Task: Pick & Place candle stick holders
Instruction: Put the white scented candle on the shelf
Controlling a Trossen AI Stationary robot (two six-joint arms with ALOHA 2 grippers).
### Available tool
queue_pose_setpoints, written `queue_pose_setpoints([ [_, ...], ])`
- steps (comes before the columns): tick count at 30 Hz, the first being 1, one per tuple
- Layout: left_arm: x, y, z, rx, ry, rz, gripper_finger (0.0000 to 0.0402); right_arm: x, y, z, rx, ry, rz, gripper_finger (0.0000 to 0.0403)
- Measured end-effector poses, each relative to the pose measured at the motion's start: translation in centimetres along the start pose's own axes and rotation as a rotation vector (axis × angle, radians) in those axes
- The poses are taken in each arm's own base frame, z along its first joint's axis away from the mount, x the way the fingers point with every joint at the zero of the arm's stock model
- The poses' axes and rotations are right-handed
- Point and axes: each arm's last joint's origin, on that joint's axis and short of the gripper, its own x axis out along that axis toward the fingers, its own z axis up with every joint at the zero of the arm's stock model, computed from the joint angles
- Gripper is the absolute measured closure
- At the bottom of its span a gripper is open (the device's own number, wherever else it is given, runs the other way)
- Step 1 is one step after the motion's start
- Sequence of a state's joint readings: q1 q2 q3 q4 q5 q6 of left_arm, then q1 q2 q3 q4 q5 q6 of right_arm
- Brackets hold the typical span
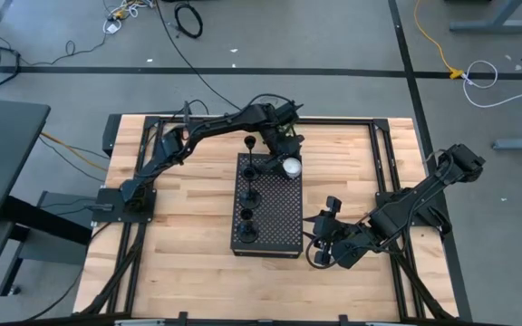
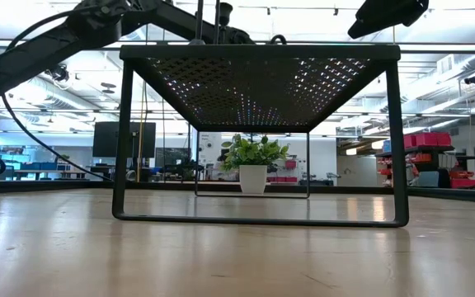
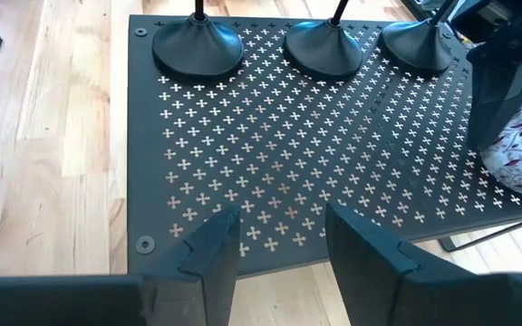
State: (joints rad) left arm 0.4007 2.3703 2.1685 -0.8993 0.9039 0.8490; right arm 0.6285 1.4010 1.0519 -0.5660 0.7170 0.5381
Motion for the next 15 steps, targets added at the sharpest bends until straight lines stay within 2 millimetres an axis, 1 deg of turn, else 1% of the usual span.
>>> queue_pose_setpoints([
  [3,-0.04,0.01,0.03,-0.026,0.008,0.008,0.0074,0.00,0.00,0.00,0.000,0.000,0.000,0.0239],
  [5,-0.06,-0.03,0.06,-0.032,0.010,0.009,0.0066,0.00,0.00,0.00,0.000,0.000,0.000,0.0239],
  [15,-0.08,-0.02,0.07,-0.052,0.016,0.015,0.0077,0.00,0.00,0.00,0.000,0.000,0.000,0.0239],
])
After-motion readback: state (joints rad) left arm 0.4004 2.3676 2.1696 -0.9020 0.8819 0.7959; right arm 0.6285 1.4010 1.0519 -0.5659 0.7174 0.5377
